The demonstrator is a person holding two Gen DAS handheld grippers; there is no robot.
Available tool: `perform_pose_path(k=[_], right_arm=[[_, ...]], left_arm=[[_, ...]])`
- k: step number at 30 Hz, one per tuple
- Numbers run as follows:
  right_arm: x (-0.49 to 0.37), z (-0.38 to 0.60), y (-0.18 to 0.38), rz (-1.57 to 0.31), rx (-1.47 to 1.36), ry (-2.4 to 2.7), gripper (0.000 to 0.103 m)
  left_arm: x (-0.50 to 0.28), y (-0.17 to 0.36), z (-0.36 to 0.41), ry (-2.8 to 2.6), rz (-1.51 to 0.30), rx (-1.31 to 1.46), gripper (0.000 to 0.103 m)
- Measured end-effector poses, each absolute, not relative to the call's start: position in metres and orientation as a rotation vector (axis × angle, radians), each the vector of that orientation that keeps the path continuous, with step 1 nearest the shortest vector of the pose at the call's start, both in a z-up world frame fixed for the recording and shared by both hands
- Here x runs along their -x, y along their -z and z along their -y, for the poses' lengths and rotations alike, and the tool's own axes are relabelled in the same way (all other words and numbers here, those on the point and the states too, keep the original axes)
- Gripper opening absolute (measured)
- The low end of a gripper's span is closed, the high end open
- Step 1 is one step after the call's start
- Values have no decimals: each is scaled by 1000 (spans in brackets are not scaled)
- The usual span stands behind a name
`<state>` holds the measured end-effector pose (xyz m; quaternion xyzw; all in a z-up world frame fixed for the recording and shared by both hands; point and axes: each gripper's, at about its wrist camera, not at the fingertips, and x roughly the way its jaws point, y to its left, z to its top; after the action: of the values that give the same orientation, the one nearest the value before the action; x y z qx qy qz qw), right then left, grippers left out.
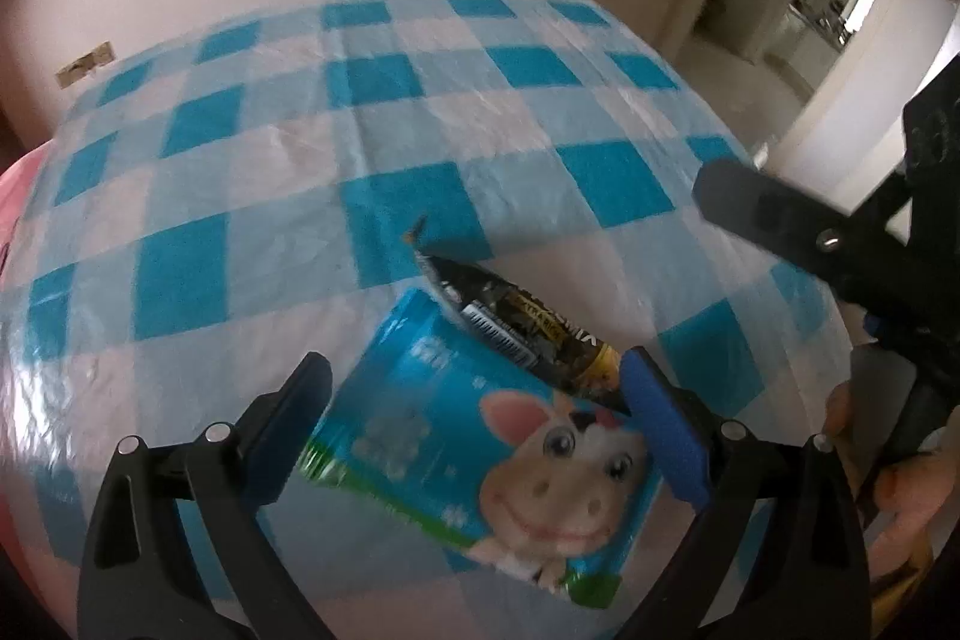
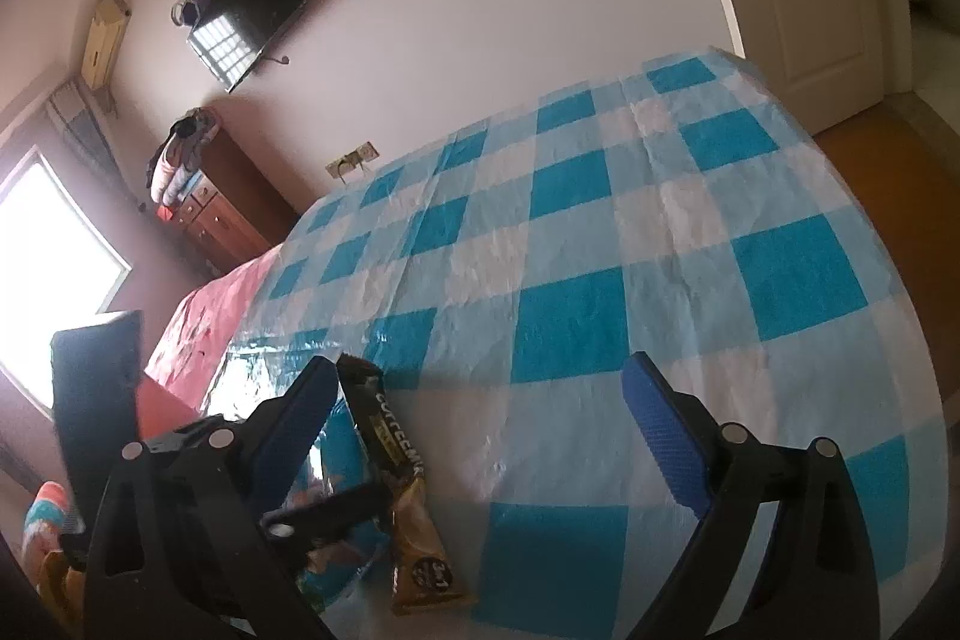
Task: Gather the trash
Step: 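Grasp the blue cow-print wipes pack with the left gripper, then close the right gripper on the gold snack bar wrapper and lift it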
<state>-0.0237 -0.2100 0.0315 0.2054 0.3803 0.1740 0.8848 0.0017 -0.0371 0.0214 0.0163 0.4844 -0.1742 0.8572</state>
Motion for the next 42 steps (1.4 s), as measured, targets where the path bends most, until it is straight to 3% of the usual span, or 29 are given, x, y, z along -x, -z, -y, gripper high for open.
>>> perform_pose_path(k=[13, 16, 22, 34, 36, 42], right_arm=[[29, 193, -31, -825, -350, -445, 94], [30, 198, -32, -822, -358, -439, 81], [32, 216, -34, -797, -399, -412, 78], [31, 208, -32, -804, -330, -403, 76], [30, 201, -30, -813, -303, -405, 75], [31, 181, -26, -838, -238, -430, 72]], left_arm=[[38, -30, -1, 164, -1037, 357, 97], [33, -27, 7, 118, -1047, 349, 97], [21, -22, 16, 47, -1051, 345, 95], [16, -16, 24, -23, -1062, 218, 71], [18, -17, 21, -13, -1058, 219, 60], [21, -19, 13, 15, -1060, 222, 51]])
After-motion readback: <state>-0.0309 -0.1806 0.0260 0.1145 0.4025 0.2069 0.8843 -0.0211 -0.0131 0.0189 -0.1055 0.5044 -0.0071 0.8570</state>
